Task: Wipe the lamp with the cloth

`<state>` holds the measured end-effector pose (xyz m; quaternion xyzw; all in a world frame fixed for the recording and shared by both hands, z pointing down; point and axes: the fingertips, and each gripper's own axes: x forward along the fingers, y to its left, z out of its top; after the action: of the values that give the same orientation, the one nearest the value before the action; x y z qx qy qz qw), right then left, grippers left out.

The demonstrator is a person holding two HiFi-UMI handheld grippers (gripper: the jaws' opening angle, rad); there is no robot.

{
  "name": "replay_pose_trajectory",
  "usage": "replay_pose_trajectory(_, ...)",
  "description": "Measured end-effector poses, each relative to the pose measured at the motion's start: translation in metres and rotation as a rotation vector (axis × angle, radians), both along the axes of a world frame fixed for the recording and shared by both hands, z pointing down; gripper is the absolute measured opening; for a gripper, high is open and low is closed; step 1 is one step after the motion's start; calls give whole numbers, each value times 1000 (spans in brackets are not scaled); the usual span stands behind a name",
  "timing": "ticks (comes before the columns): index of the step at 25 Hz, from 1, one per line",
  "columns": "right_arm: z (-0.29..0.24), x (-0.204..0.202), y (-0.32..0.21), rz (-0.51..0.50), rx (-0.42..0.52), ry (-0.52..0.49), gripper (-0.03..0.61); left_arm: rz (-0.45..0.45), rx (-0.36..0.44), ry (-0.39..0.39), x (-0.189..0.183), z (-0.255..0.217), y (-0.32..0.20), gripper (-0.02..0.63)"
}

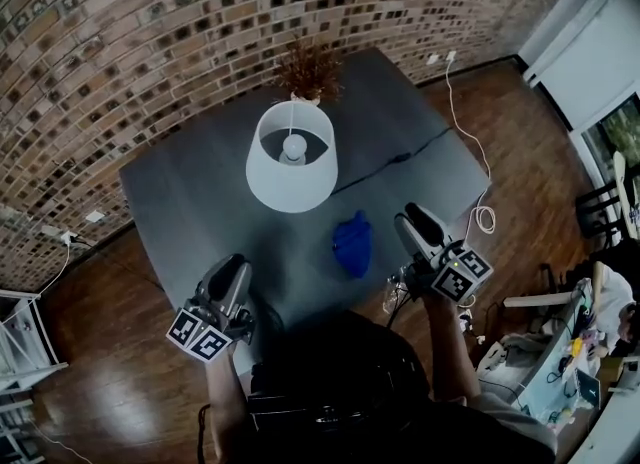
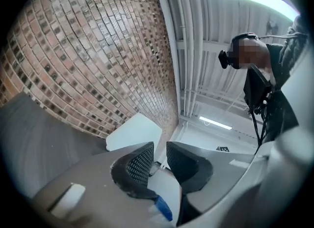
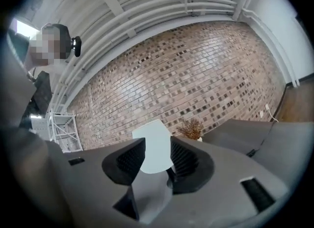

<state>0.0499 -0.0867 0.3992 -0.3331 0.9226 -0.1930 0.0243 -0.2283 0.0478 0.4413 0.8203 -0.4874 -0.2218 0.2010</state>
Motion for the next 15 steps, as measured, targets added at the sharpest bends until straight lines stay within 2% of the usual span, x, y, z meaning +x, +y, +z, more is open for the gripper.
replay_pose_trajectory(8, -8, -26, 35, -34, 37, 53, 178, 25, 34, -61, -6, -6, 15, 69)
replay_pose_trajectory(15, -21, -36, 63, -33, 75, 101, 178, 66, 57, -51, -5, 0, 26, 67)
